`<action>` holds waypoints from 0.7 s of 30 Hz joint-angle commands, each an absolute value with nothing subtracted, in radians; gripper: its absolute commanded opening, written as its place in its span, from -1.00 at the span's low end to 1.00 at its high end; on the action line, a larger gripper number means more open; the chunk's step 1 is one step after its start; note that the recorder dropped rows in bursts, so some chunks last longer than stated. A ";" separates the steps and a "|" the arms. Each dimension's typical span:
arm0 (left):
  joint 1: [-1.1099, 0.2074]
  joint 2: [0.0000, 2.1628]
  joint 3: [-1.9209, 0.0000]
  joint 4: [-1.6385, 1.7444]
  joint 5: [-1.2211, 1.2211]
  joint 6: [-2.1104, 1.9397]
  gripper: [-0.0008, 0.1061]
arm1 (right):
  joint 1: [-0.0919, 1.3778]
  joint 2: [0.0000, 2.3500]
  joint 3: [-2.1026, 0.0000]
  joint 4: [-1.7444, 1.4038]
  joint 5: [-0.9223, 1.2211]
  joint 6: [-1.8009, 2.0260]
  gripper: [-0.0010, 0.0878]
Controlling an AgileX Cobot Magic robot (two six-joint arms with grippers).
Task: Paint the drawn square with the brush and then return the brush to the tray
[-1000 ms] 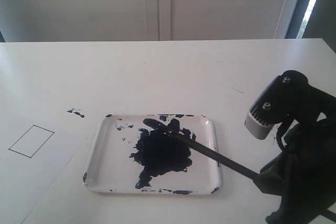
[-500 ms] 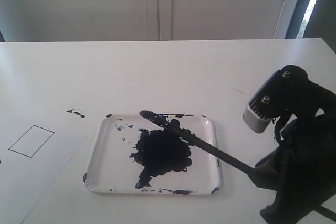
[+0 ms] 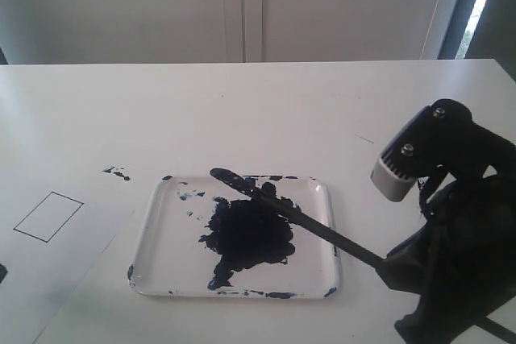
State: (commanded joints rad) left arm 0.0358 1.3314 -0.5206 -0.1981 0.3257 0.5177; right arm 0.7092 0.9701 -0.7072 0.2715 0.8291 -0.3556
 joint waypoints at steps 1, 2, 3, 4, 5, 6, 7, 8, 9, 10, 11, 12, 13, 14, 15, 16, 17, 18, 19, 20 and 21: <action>0.036 1.334 -0.507 -0.198 0.311 0.518 0.11 | 0.709 0.970 -0.707 0.277 0.826 -0.361 -0.98; 0.036 1.334 -0.490 -0.190 0.290 0.518 0.11 | 0.709 0.972 -0.707 0.281 0.824 -0.366 -0.98; 0.036 1.334 -0.474 -0.174 0.264 0.518 0.11 | 0.709 0.977 -0.707 0.290 0.824 -0.371 -0.98; 0.036 1.334 -0.460 -0.163 0.237 0.518 0.11 | 0.709 0.983 -0.707 0.300 0.831 -0.381 -0.98; 0.036 1.334 -0.453 -0.153 0.215 0.518 0.11 | 0.709 0.994 -0.707 0.317 0.841 -0.399 -0.98; 0.036 1.334 -0.450 -0.148 0.194 0.518 0.11 | 0.709 1.006 -0.707 0.335 0.852 -0.413 -0.98; 0.038 1.334 -0.450 -0.148 0.178 0.518 0.11 | 0.709 1.018 -0.707 0.348 0.857 -0.424 -0.98; 0.038 1.334 -0.450 -0.146 0.158 0.518 0.11 | 0.709 1.030 -0.707 0.363 0.857 -0.424 -0.98; 0.038 1.334 -0.450 -0.139 0.138 0.518 0.11 | 0.709 1.040 -0.707 0.366 0.857 -0.426 -0.98; 0.038 1.334 -0.452 -0.139 0.124 0.521 0.11 | 0.709 1.047 -0.707 0.366 0.857 -0.426 -0.98; 0.038 1.334 -0.455 -0.133 0.111 0.525 0.11 | 0.709 1.054 -0.707 0.366 0.855 -0.435 -0.98; 0.040 1.334 -0.459 -0.123 0.094 0.527 0.11 | 0.709 1.060 -0.707 0.366 0.852 -0.444 -0.98; 0.051 1.334 -0.461 -0.116 0.081 0.529 0.11 | 0.709 1.065 -0.707 0.366 0.848 -0.446 -0.98; 0.069 1.334 -0.469 -0.116 0.071 0.529 0.11 | 0.709 1.069 -0.707 0.368 0.842 -0.446 -0.98; 0.091 1.334 -0.478 -0.116 0.069 0.529 0.11 | 0.709 1.075 -0.707 0.367 0.836 -0.446 -0.98; 0.112 1.334 -0.487 -0.118 0.067 0.529 0.11 | 0.709 1.077 -0.707 0.367 0.832 -0.446 -0.98; 0.144 1.338 -0.503 -0.122 0.065 0.501 0.11 | 0.709 1.078 -0.707 0.370 0.827 -0.446 -0.98; 0.166 1.341 -0.513 -0.122 0.054 0.476 0.11 | 0.709 1.078 -0.707 0.375 0.821 -0.446 -0.98; 0.187 1.344 -0.523 -0.124 0.044 0.440 0.11 | 0.709 1.078 -0.707 0.378 0.819 -0.446 -0.98; 0.213 1.349 -0.537 -0.127 0.033 0.404 0.11 | 0.709 1.078 -0.707 0.380 0.816 -0.449 -0.98; 0.227 1.358 -0.546 -0.127 0.031 0.382 0.11 | 0.709 1.078 -0.707 0.380 0.816 -0.449 -0.98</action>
State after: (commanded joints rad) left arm 0.2270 1.3579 -0.5457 -0.1269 0.0305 0.3824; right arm 0.7092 1.0776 -0.7072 0.3805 0.8165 -0.4489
